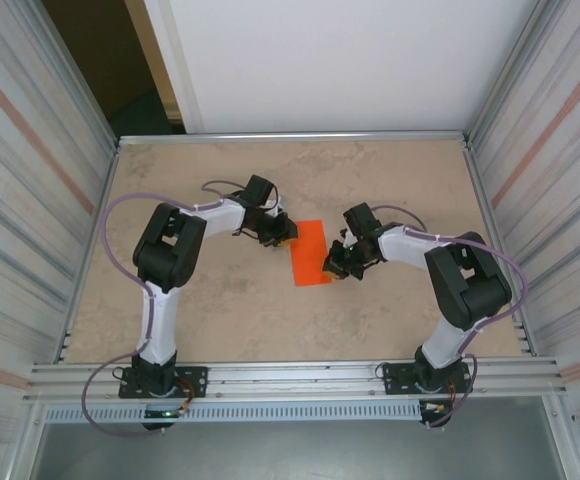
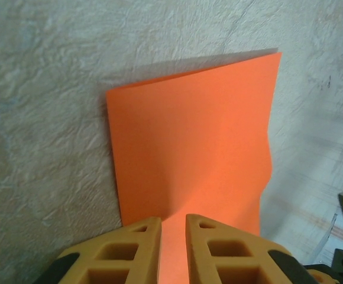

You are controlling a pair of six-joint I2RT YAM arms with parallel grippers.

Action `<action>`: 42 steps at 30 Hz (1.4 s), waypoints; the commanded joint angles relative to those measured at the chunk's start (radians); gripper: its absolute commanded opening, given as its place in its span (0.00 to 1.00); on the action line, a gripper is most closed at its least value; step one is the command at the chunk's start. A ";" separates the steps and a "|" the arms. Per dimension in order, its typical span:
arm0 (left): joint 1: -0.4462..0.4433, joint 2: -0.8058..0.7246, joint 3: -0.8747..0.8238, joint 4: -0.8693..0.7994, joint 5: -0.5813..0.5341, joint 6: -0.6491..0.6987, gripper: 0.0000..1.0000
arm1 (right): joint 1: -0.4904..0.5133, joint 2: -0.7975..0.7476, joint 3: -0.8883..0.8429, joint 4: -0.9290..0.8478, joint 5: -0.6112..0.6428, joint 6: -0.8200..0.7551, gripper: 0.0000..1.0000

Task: Fold a paper plane with a square sheet of paper (pick it up from the middle)
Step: Fold the triangle a second time at the center of the table.

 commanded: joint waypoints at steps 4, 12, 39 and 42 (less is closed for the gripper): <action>-0.013 0.045 -0.006 -0.084 -0.047 0.016 0.19 | 0.040 0.012 0.087 0.028 -0.039 -0.012 0.00; -0.016 0.039 -0.015 -0.079 -0.046 0.020 0.18 | 0.065 0.074 0.118 0.095 -0.032 0.048 0.00; -0.017 0.038 -0.022 -0.078 -0.044 0.018 0.19 | 0.085 0.174 0.151 0.184 0.028 0.123 0.00; -0.016 0.038 -0.021 -0.078 -0.044 0.019 0.18 | 0.085 0.179 0.153 0.189 0.023 0.125 0.00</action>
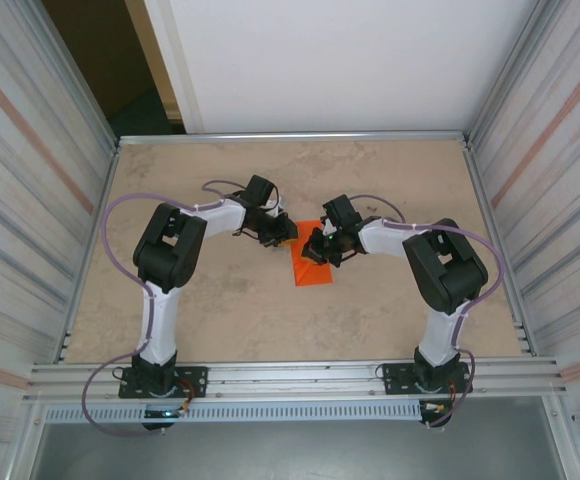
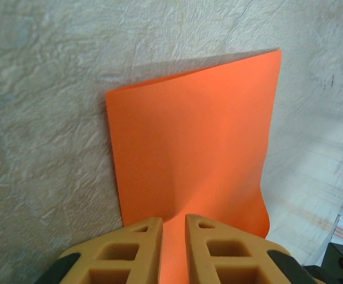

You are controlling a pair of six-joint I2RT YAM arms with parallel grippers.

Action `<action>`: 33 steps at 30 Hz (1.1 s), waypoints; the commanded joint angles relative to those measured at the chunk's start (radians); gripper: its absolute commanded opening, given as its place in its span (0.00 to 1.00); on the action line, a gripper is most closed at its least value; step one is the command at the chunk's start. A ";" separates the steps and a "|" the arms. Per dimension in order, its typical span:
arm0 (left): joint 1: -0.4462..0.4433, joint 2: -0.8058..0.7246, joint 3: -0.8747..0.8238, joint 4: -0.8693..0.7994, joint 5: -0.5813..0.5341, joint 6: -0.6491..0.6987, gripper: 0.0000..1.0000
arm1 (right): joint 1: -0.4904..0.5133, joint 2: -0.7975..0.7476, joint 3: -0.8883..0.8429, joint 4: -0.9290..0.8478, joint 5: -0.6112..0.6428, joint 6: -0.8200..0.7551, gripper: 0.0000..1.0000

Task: Fold a paper plane with a square sheet of paper (pick it up from the middle)
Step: Fold the triangle a second time at the center of the table.

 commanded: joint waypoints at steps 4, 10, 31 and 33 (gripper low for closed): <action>-0.014 0.038 -0.022 -0.078 -0.038 0.018 0.19 | 0.009 0.027 0.029 0.012 0.009 0.016 0.00; -0.014 0.035 -0.022 -0.080 -0.039 0.018 0.19 | 0.010 0.037 0.029 0.019 0.006 0.019 0.00; -0.014 0.033 -0.028 -0.081 -0.039 0.020 0.18 | 0.012 0.056 0.034 0.023 0.000 0.022 0.00; -0.014 0.031 -0.030 -0.081 -0.040 0.020 0.19 | 0.011 0.057 0.034 0.020 0.000 0.020 0.00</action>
